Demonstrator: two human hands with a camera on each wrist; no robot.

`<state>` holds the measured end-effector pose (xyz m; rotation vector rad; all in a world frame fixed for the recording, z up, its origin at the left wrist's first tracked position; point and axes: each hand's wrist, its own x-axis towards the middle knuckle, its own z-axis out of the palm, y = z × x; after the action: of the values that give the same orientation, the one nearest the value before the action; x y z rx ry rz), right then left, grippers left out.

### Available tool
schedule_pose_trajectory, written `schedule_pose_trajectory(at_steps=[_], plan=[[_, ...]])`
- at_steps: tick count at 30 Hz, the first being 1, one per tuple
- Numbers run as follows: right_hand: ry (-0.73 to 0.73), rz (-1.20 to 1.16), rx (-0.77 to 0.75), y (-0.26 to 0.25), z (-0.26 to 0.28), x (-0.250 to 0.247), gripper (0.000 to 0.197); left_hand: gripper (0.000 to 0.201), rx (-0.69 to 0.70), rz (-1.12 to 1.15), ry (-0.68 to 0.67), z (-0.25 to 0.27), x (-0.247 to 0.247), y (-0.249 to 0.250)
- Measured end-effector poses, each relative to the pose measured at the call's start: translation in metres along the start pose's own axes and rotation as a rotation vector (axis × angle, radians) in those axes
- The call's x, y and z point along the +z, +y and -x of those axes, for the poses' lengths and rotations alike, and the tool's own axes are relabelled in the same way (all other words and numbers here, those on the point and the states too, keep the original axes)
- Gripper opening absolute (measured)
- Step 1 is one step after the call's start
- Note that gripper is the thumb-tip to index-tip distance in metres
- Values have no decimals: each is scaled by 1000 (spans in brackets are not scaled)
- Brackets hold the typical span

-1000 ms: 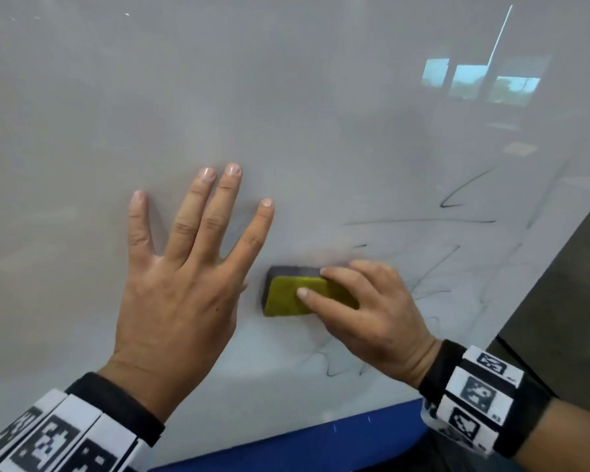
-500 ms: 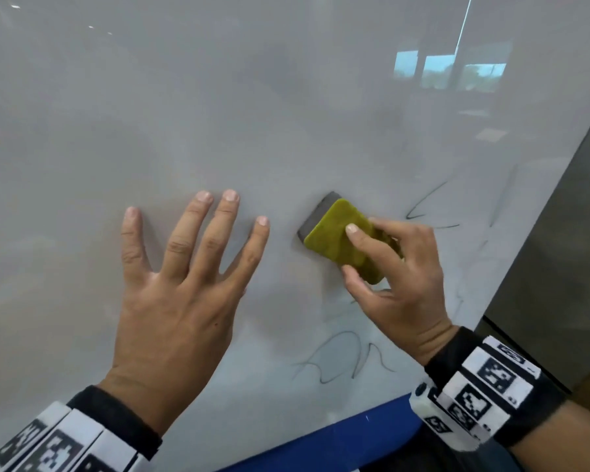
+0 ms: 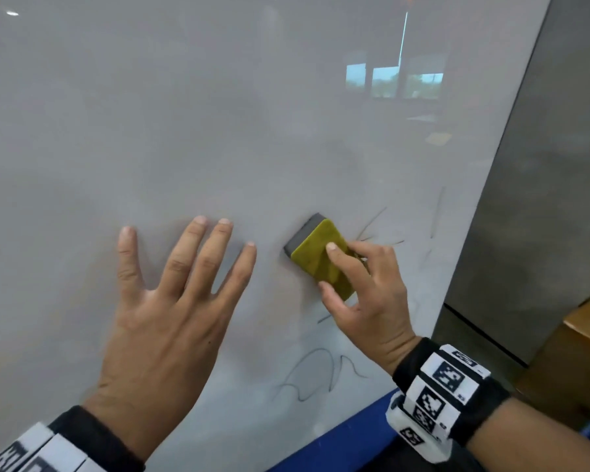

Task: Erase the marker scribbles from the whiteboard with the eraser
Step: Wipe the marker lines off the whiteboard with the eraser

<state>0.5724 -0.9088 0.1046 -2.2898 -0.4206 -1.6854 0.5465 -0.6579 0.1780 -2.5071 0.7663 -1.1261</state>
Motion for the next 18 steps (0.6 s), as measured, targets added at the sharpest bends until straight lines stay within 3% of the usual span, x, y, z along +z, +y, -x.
schedule_pose_trajectory(at_steps=[4, 6, 11, 12, 14, 16, 18], plan=[[-140, 56, -284, 18, -5, -5, 45, 109, 5, 14, -31, -24, -9, 7], [-136, 60, -323, 40, -16, -10, 43, 109, 20, 18, -41, -34, -11, 12], [54, 22, 77, 79, -34, -29, 51, 88, 14, 0, -38, -52, -16, 24], [39, 17, 50, 76, -30, -28, 50, 80, 21, -1, -23, -57, -17, 27], [-77, -16, -161, 64, -18, -22, 46, 68, 30, -8, 10, -66, -17, 34], [-186, -2, -366, 60, -12, -18, 42, 75, 34, -19, 23, -73, -15, 40], [-187, -10, -407, 74, -23, -22, 40, 91, 19, -16, 6, -77, -14, 44]])
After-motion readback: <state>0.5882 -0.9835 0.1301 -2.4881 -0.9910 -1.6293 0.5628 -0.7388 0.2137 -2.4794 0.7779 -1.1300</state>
